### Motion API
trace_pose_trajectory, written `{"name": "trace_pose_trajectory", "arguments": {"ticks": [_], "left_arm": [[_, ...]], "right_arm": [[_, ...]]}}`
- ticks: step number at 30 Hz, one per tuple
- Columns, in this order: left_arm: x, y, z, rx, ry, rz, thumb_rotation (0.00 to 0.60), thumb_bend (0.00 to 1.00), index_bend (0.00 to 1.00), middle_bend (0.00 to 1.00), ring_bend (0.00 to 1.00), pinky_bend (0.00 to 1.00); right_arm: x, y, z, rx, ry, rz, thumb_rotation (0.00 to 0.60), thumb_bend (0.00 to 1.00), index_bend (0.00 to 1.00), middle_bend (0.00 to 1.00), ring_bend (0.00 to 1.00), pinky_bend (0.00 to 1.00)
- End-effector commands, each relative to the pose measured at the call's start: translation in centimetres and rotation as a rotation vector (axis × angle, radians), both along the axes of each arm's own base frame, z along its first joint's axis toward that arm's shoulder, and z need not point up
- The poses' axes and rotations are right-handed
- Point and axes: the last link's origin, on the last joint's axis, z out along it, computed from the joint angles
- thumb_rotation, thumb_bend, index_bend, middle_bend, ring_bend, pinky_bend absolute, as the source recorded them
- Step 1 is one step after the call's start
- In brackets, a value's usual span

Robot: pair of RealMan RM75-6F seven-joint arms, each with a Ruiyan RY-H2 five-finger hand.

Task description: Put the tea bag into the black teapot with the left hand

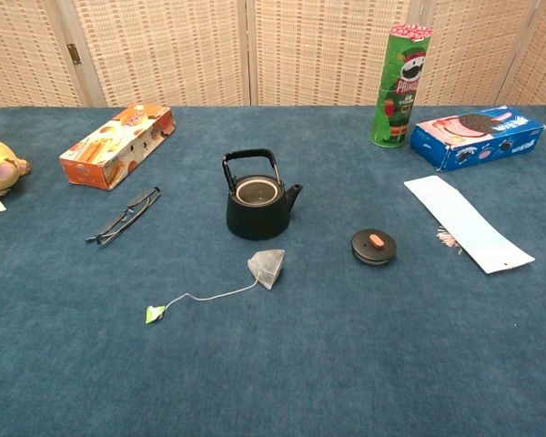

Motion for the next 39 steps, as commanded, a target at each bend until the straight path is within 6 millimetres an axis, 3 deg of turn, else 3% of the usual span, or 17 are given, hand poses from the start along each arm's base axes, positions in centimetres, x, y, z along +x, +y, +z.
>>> {"name": "trace_pose_trajectory", "arguments": {"ticks": [1,6,8,11,13,15,20,30,39], "left_arm": [[-0.1,0.0,-0.1,-0.003,0.006,0.002,0.600,0.24,0.11,0.18,0.18,0.26],[0.4,-0.1,-0.5,-0.023,-0.003,-0.032,0.600,0.24,0.11,0.20,0.20,0.28],[1.0,0.0,-0.8,-0.040,-0.020,-0.080,0.600,0.24,0.12,0.27,0.28,0.39],[1.6,0.6,-1.5,-0.071,-0.037,-0.144,0.600,0.24,0.14,0.51,0.59,0.71],[2.0,1.6,-2.6,-0.132,-0.074,-0.167,0.600,0.24,0.21,0.79,0.87,0.94],[2.6,2.7,-3.8,-0.194,-0.133,-0.170,0.600,0.24,0.31,0.93,0.98,1.00],[4.2,4.4,-6.9,-0.221,-0.158,-0.211,0.600,0.26,0.52,1.00,1.00,1.00],[6.5,7.7,-13.0,-0.233,-0.139,-0.208,0.600,0.27,0.56,1.00,1.00,1.00],[8.5,9.7,-15.7,-0.271,-0.152,-0.164,0.600,0.27,0.52,1.00,1.00,1.00]], "right_arm": [[0.0,0.0,0.0,-0.001,-0.001,0.000,0.488,0.21,0.00,0.00,0.00,0.00],[0.0,0.0,0.3,-0.008,-0.007,0.001,0.491,0.21,0.00,0.00,0.00,0.00],[0.0,0.1,0.5,-0.016,-0.014,0.003,0.491,0.21,0.00,0.00,0.00,0.00],[0.1,0.3,1.2,-0.050,-0.032,0.012,0.490,0.21,0.00,0.00,0.00,0.00],[0.4,0.6,1.7,-0.092,-0.045,0.041,0.488,0.21,0.00,0.00,0.00,0.00],[0.6,1.0,2.1,-0.105,-0.061,0.059,0.488,0.21,0.00,0.00,0.00,0.00],[0.3,1.0,2.7,-0.107,-0.089,0.065,0.489,0.21,0.00,0.00,0.00,0.00],[0.2,1.9,4.4,-0.185,-0.141,0.089,0.490,0.21,0.00,0.00,0.00,0.00],[0.0,1.8,4.6,-0.183,-0.141,0.072,0.491,0.21,0.00,0.00,0.00,0.00]]}}
